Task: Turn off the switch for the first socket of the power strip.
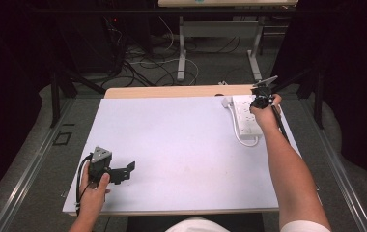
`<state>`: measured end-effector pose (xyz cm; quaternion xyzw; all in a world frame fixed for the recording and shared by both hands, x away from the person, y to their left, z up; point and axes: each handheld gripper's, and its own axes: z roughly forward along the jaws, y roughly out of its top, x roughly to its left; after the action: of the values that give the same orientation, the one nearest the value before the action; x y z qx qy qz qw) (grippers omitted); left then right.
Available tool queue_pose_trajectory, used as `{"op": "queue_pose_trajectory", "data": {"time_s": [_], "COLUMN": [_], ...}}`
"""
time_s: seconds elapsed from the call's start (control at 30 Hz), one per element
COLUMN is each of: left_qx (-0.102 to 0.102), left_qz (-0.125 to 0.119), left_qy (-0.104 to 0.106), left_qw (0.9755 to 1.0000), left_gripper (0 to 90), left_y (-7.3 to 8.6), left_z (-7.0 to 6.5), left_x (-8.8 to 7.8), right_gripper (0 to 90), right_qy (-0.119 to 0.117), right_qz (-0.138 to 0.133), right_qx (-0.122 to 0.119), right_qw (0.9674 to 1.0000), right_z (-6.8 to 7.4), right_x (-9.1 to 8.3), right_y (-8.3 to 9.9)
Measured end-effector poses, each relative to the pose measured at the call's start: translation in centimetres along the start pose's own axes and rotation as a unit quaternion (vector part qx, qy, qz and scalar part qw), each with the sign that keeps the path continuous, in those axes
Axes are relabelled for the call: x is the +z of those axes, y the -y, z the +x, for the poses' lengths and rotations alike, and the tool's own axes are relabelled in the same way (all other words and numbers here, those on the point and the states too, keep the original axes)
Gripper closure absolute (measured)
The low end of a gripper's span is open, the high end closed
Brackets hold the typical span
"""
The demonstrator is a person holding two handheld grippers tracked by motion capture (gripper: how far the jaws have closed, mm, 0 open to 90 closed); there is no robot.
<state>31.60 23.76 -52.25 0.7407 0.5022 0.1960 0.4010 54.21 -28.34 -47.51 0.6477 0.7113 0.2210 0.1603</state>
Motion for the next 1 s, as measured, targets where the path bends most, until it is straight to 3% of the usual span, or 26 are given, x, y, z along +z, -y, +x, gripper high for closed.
{"op": "queue_pose_trajectory", "data": {"time_s": [1.0], "left_qx": [0.002], "left_qz": [0.0], "left_qy": [-0.002], "left_qw": [1.0], "left_gripper": [2.9], "left_y": [0.0], "left_z": [0.0], "left_x": [0.0], "right_gripper": [90.0], "right_qy": [-0.017], "right_qz": [0.007], "right_qx": [0.008], "right_qw": [0.9998], "right_z": [1.6], "right_x": [3.2], "right_y": [0.2]}}
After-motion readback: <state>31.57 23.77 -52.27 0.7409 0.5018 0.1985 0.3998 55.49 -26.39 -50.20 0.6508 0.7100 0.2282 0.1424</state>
